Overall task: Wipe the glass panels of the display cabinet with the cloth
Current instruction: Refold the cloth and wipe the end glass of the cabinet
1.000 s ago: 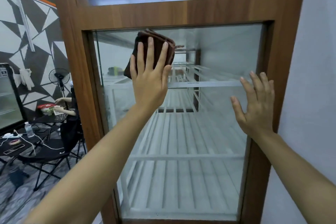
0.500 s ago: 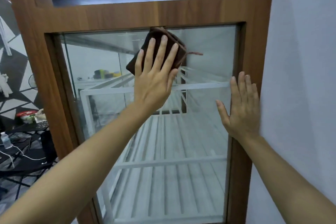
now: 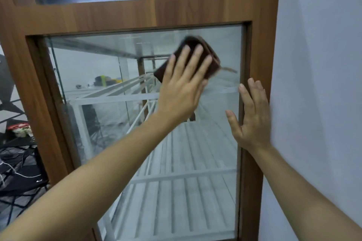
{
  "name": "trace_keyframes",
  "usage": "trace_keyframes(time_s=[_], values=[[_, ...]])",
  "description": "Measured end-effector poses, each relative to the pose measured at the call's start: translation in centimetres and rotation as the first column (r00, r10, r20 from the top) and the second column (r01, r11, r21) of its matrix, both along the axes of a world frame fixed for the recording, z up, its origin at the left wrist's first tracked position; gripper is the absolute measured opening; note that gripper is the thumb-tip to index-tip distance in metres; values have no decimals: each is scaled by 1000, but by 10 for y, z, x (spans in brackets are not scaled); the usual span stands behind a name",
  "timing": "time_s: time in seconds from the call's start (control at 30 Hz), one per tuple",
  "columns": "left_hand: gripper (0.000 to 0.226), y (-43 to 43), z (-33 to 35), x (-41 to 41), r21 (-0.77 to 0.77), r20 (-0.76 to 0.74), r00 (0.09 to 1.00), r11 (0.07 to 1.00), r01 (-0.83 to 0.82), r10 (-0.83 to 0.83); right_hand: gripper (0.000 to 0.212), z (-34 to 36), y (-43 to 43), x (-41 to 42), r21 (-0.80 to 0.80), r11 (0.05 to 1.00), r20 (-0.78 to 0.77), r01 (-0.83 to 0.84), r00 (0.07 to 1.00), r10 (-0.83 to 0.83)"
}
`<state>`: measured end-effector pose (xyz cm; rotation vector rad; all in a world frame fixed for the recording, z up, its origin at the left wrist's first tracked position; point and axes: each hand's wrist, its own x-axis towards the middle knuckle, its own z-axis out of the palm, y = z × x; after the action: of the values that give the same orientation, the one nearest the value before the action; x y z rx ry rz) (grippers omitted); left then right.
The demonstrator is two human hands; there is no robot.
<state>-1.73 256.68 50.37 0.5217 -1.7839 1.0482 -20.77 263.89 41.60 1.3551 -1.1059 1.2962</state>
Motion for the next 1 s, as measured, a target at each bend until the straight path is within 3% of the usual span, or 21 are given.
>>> trace_keyframes(time_s=[0.07,0.13,0.17,0.23,0.3,0.37,0.47,0.53,0.63,0.67,0.7,0.77,0.87,0.93,1.0], values=[[50,1,-49,-2,-76,291,956,996,50,-26,61,1,2,0,-4,999,1,-37,999,37],[53,0,-83,5,-149,591,806,985,82,23,62,2,4,0,10,998,3,-62,998,62],[53,-3,-80,7,-166,643,765,982,90,38,63,2,4,0,6,997,2,-72,997,72],[53,-6,-46,2,-152,577,816,986,72,29,65,3,4,0,-8,997,-4,-82,997,82],[51,-3,0,-9,-109,370,929,994,33,10,66,3,2,0,-7,996,-3,-87,996,87],[49,1,28,-16,-75,177,984,997,1,12,66,2,2,0,3,996,8,-91,996,91],[50,6,-1,-29,-54,97,995,998,13,-8,66,3,3,0,25,994,11,-108,994,108],[54,10,-63,-32,-52,262,965,999,11,3,65,3,5,1,43,993,18,-106,994,106],[62,13,-162,-10,-124,684,723,992,-22,101,60,-5,11,4,104,991,45,-84,996,79],[64,10,-174,0,-141,743,659,990,-21,120,59,-12,13,4,131,988,53,-76,996,70],[64,7,-170,8,-140,751,650,990,-16,116,58,-21,15,4,156,986,55,-66,997,58],[61,1,-130,17,-136,652,753,991,-8,95,56,-35,17,4,190,981,47,-34,999,25],[54,-5,-44,28,-74,310,949,997,-38,59,53,-45,17,4,205,979,56,12,998,-24],[50,-7,-18,33,-31,81,994,997,-67,69,52,-46,15,6,219,973,42,79,995,-90],[51,-5,-36,29,3,-2,999,999,-50,50,52,-48,13,8,227,961,23,157,986,-166]])
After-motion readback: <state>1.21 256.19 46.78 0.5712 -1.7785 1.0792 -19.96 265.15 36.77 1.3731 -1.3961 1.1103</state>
